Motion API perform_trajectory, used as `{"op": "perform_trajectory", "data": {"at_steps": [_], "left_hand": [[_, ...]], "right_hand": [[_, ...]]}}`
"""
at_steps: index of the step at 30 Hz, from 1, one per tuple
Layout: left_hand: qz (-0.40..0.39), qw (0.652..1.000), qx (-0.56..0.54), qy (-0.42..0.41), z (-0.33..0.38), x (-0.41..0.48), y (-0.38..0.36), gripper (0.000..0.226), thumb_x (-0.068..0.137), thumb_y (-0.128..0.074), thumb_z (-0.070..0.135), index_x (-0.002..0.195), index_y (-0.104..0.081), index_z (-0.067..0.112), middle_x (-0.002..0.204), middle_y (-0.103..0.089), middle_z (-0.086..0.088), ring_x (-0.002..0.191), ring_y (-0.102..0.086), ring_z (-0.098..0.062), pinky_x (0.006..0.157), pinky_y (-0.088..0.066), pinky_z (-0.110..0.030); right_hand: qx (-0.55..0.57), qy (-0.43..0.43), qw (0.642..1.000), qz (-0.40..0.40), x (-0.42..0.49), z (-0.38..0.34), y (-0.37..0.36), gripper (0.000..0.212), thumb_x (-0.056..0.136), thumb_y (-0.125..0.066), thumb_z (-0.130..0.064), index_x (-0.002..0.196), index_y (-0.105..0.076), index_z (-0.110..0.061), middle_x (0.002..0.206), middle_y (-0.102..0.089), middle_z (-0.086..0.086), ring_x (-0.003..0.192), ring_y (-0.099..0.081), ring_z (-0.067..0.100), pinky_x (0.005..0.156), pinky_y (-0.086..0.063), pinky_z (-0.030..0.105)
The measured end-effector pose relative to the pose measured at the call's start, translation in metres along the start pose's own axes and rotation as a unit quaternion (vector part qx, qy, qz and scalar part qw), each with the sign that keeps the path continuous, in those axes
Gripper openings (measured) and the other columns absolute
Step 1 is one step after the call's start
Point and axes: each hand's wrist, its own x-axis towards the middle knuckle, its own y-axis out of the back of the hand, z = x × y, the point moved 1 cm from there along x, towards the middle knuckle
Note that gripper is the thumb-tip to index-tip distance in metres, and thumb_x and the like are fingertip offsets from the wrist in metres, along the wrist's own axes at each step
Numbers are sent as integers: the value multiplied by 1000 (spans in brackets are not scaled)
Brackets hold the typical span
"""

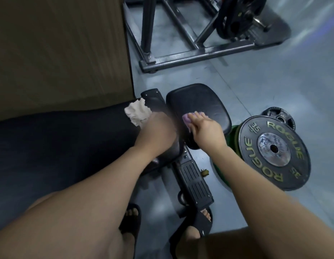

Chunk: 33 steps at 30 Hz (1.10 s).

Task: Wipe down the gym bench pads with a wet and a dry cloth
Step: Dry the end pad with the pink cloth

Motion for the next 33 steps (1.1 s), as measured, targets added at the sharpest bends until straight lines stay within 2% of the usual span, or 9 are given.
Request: {"op": "perform_trajectory", "data": {"at_steps": [2,5,9,14,17,19,25,27,33], "left_hand": [[79,996,40,8,-4,5,22,18,79,-61,13,93,-69,18,112,-58,0,115,-48,-26,102,-43,-46],[18,985,117,126,-20,12,44,48,82,-67,26,129,-59,33,151,-33,0,139,-26,-29,117,-26,-47],[-32,977,66,199,-57,18,49,49,90,-66,31,137,-56,35,145,-39,-2,129,-33,-31,107,-38,-41],[64,961,-95,253,-77,32,71,23,93,-58,13,109,-72,21,117,-57,-6,101,-56,-25,70,-42,-24],[83,940,-157,292,-83,44,90,18,94,-57,21,106,-71,18,112,-68,-3,97,-63,-22,67,-46,-26],[90,926,-193,312,-89,49,99,21,94,-58,26,109,-70,18,108,-70,-1,98,-65,-23,77,-50,-29],[54,917,-253,303,-92,59,104,18,87,-70,30,99,-70,17,99,-72,-1,93,-66,-22,82,-54,-34],[31,910,-280,304,-89,58,105,21,83,-75,32,91,-70,14,93,-71,-3,86,-65,-23,76,-53,-36],[41,879,-347,323,-89,50,117,24,87,-69,36,77,-64,14,70,-62,1,64,-56,-16,58,-39,-27]], "right_hand": [[60,-35,997,44,-8,-11,6,17,95,-55,-4,99,-67,-15,88,-66,-1,78,-60,22,70,-51,37],[99,-44,987,120,-9,-38,20,14,96,-56,5,99,-68,-3,89,-67,5,80,-53,20,76,-45,20],[127,-5,985,114,-14,-74,4,17,91,-67,8,107,-73,5,106,-72,18,105,-58,20,100,-30,-3],[6,29,999,24,-10,-69,-56,34,87,-68,9,120,-71,4,122,-71,22,117,-66,37,109,-49,39],[-49,-10,999,2,50,-72,-69,22,95,-60,-1,116,-67,-4,110,-69,14,96,-69,37,80,-53,36],[-66,-19,998,6,79,-80,-72,12,96,-55,-2,103,-62,-8,95,-63,8,75,-63,33,62,-35,29],[-53,-26,998,-4,-25,-87,-57,35,100,-45,-5,131,-62,-4,128,-66,9,124,-59,32,107,-43,36],[-64,-34,997,-18,-52,-85,-53,38,101,-44,-8,134,-62,-3,133,-66,9,129,-57,33,111,-42,36],[-116,-53,992,-3,61,-90,-67,23,93,-53,2,109,-64,-9,96,-64,6,73,-52,25,68,-45,35]]}}
